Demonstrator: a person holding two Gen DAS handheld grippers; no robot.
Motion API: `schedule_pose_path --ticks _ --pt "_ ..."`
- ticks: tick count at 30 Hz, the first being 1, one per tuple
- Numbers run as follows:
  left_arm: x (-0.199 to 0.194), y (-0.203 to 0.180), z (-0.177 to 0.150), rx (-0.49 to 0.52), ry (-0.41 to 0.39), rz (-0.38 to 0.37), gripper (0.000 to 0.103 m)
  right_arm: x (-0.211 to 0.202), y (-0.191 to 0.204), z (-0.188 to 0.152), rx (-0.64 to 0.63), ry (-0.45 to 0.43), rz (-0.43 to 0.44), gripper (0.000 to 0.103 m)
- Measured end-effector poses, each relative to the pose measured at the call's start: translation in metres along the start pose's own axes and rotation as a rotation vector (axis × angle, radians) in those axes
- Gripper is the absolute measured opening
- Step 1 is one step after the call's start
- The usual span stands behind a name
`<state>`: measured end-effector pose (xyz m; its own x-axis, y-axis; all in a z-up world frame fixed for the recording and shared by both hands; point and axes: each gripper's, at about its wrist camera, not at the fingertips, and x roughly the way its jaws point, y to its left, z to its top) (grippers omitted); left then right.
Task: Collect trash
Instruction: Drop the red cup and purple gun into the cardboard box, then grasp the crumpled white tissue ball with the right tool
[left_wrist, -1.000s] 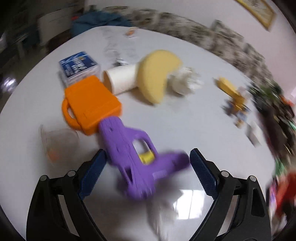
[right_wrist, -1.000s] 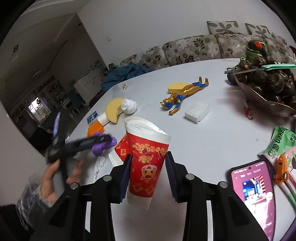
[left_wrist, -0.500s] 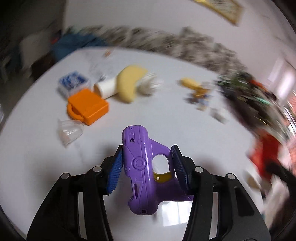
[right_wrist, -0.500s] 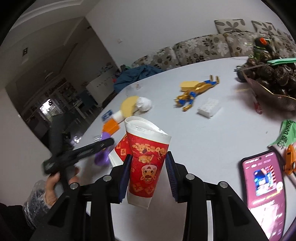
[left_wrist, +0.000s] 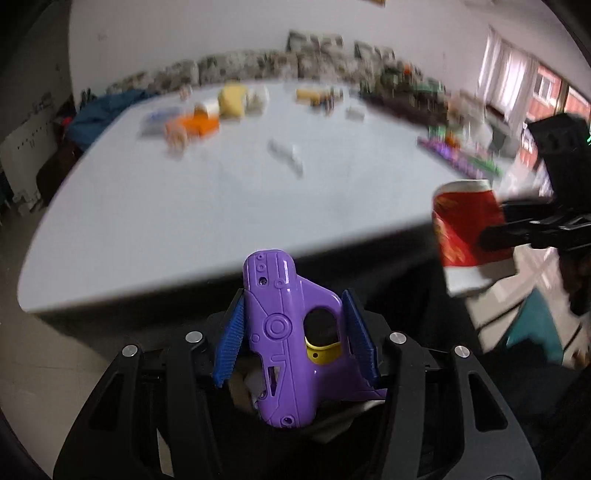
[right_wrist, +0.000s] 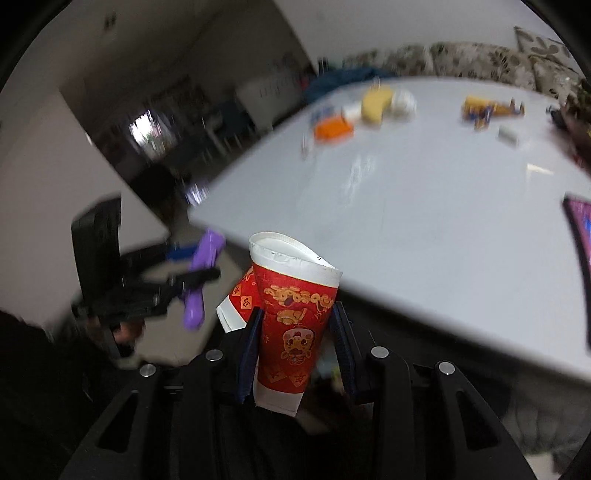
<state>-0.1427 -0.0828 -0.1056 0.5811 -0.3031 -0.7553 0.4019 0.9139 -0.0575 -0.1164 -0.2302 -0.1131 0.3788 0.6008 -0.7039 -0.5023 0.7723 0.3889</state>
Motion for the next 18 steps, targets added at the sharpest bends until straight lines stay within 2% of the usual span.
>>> schedule_pose_path --ticks 2,3,4,5,7,10,14,16,17,18 --pt "0.023 0.001 -0.015 0.027 0.072 -0.007 0.052 0.023 -0.003 -0.011 0.011 0.056 -0.028 0.039" --pt "0.033 0.001 -0.022 0.036 0.102 -0.007 0.053 0.037 -0.007 -0.015 0.013 0.086 -0.043 0.045" --pt "0.042 0.002 -0.028 0.04 0.124 -0.006 0.06 0.052 -0.01 -0.019 0.018 0.117 -0.066 0.059" --pt "0.055 0.004 -0.036 0.05 0.153 -0.015 0.076 0.061 -0.011 -0.023 0.021 0.132 -0.094 0.062" --pt "0.067 0.008 -0.045 0.057 0.173 0.006 0.081 0.073 -0.015 -0.027 0.019 0.159 -0.103 0.062" --pt "0.073 0.014 -0.053 0.06 0.196 -0.002 0.081 0.061 -0.014 -0.018 0.008 0.122 -0.087 0.062" --pt "0.048 0.02 -0.039 0.031 0.127 -0.067 0.081 0.02 -0.014 0.026 -0.04 -0.013 -0.096 0.062" --pt "0.021 0.025 -0.013 0.021 0.021 -0.105 0.083 0.007 -0.023 0.059 -0.055 -0.079 -0.133 0.062" --pt "0.009 0.028 -0.001 0.016 -0.029 -0.109 0.09 0.002 -0.029 0.085 -0.074 -0.132 -0.16 0.062" --pt "-0.005 0.033 0.015 0.004 -0.096 -0.098 0.092 0.0 -0.033 0.105 -0.085 -0.172 -0.187 0.065"
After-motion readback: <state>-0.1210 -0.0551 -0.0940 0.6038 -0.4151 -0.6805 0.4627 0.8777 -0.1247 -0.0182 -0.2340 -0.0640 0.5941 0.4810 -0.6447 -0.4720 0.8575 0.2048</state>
